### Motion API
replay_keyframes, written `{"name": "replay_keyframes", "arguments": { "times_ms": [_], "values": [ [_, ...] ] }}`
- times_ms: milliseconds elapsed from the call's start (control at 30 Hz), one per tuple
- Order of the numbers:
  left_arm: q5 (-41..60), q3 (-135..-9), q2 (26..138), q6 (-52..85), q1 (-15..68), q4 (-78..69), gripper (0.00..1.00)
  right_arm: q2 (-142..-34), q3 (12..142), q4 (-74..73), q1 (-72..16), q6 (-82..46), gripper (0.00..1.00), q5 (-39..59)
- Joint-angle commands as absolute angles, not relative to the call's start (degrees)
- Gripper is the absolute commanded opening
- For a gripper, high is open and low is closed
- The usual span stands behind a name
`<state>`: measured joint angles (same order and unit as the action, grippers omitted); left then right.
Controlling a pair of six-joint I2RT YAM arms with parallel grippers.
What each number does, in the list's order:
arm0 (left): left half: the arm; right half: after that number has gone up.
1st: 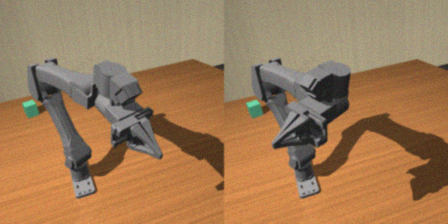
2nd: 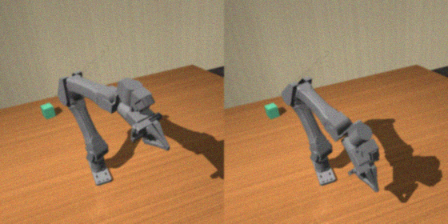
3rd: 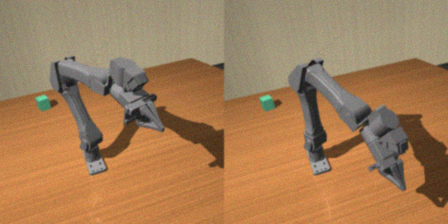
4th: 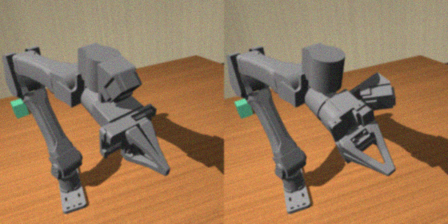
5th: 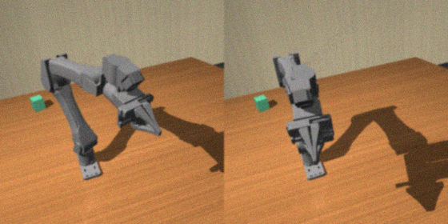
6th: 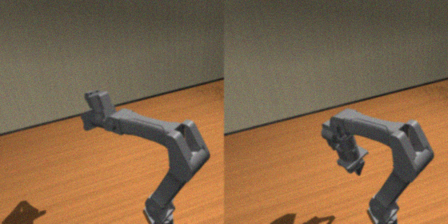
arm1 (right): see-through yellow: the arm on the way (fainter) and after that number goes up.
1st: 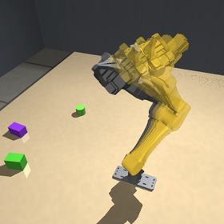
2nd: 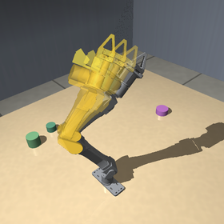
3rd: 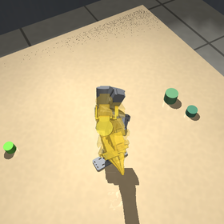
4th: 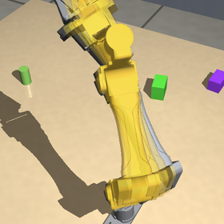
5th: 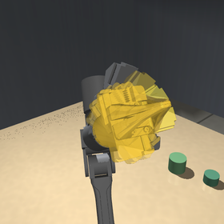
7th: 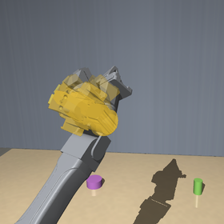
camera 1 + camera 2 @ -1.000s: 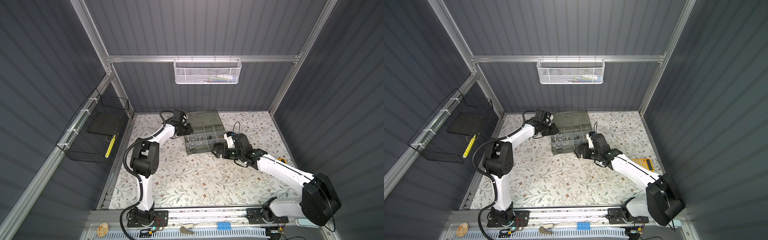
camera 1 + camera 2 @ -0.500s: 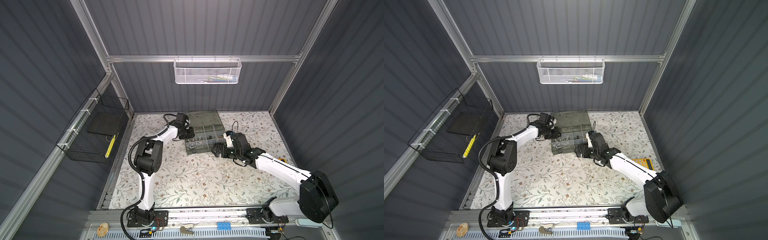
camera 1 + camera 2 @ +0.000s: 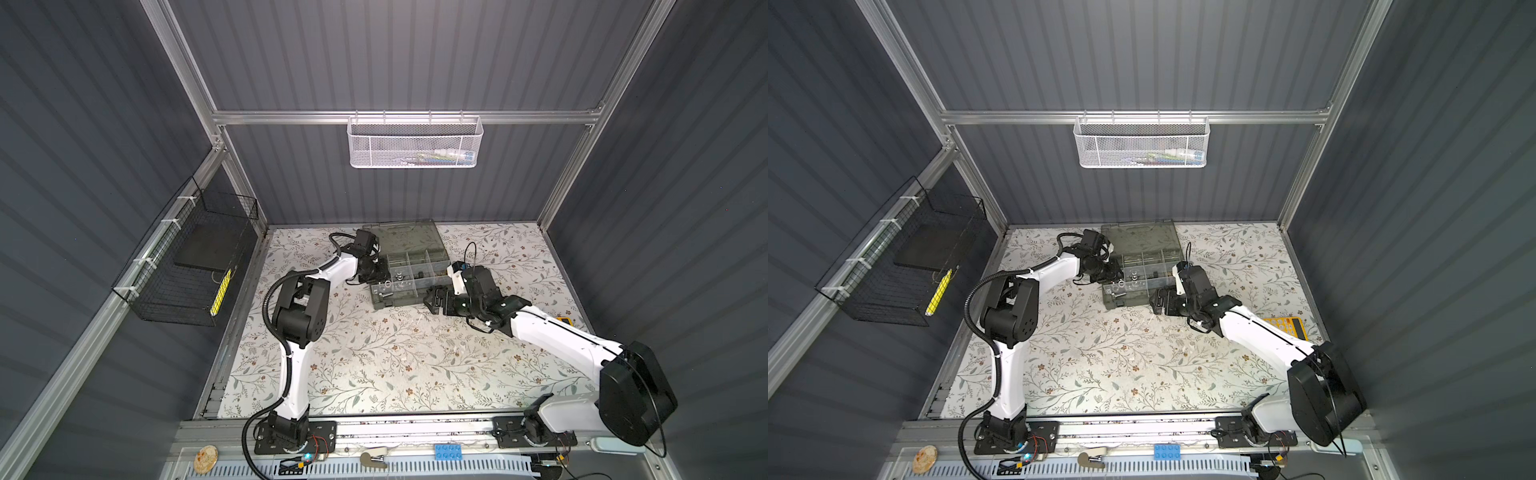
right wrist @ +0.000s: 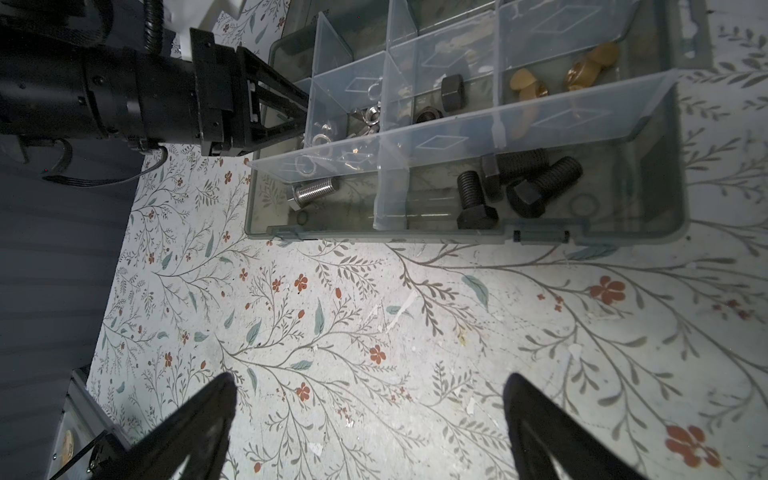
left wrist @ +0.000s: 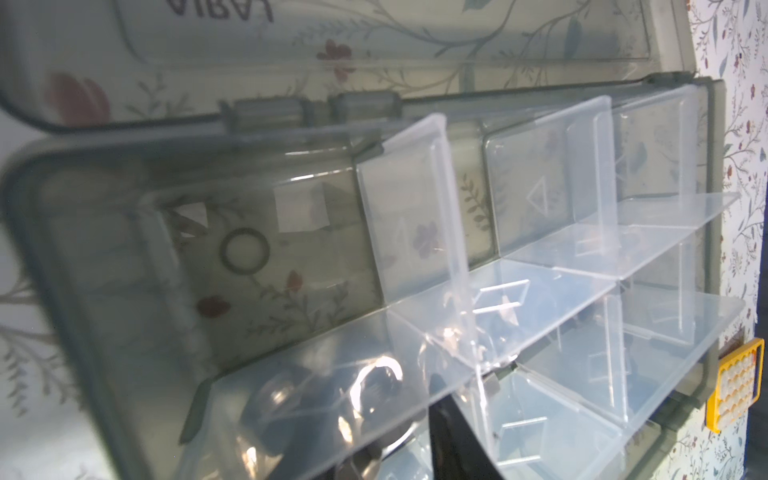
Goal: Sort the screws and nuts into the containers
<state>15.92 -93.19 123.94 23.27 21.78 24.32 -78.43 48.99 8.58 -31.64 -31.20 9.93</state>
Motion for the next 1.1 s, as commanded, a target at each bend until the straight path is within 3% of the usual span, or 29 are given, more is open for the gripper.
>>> {"name": "replay_keyframes", "arguments": {
  "times_ms": [0,400,467,733,1067],
  "values": [
    [15.25,-93.76,123.49,22.42,21.45,26.07,0.43,-77.76,50.82,10.61,-31.29,-30.46,0.99,8.5],
    [15.55,-93.49,116.69,22.78,21.45,27.28,0.81,-83.79,54.76,14.15,-17.59,-31.67,0.99,11.7],
    [16.07,-92.79,115.18,23.15,21.45,27.22,0.99,-87.28,56.26,13.35,-15.31,-31.49,0.99,13.61],
    [16.63,-87.06,107.45,23.64,21.36,26.04,1.0,-100.75,67.2,13.72,-14.33,-27.23,0.99,18.02],
    [17.75,-77.05,101.16,26.08,20.59,21.42,1.0,-107.92,73.32,14.96,-14.55,-24.49,0.99,18.61]
  ]
}}
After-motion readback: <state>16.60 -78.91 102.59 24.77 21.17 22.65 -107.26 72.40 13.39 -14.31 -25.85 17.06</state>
